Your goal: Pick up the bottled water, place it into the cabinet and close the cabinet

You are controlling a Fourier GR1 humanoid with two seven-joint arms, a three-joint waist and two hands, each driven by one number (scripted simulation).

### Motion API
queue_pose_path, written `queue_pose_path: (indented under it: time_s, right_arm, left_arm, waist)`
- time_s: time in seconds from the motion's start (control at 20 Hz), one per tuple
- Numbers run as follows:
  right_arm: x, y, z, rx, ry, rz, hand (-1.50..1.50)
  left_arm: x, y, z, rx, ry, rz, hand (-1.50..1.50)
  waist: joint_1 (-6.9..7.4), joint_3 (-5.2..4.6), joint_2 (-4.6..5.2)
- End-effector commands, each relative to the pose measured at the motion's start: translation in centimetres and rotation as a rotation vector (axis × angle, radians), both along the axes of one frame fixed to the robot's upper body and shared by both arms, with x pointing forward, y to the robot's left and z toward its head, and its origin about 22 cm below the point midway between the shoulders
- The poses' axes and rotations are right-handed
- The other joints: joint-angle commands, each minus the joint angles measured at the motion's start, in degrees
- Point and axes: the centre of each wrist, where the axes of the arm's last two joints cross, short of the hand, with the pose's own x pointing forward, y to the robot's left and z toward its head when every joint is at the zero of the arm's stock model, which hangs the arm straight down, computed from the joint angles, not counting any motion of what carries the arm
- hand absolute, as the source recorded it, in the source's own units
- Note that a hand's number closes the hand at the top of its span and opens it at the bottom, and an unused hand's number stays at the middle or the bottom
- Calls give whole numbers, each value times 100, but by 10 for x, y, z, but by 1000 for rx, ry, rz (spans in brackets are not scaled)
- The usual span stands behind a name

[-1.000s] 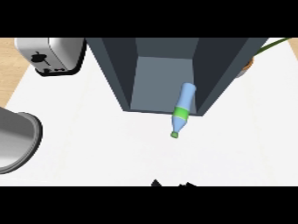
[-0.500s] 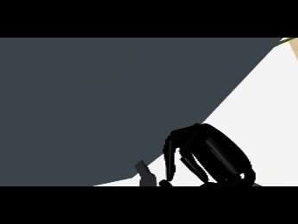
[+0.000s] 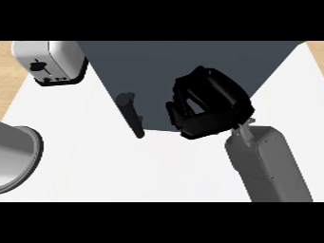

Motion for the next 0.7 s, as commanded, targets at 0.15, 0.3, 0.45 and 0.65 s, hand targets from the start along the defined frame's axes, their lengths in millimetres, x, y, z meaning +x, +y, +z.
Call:
queue_pose_path:
  time_s: [0.15, 0.3, 0.45, 0.65]
  right_arm:
    - [53, 1, -2, -5, -39, -3, 150]
    - [58, 17, 15, -28, -24, 29, 150]
    - [60, 27, 26, -10, -8, 34, 150]
    - [57, 45, 17, 9, 0, 100, 150]
  left_arm:
    - [-14, 5, 9, 4, 1, 2, -150]
    - [-11, 2, 1, -7, 3, -14, -150]
    - [-11, 8, 4, -12, 7, -37, -150]
    - [-2, 5, -1, -22, -6, -44, -150]
  waist:
    - [19, 3, 10]
    - [-6, -1, 12]
    - [30, -3, 16]
    - [107, -4, 51]
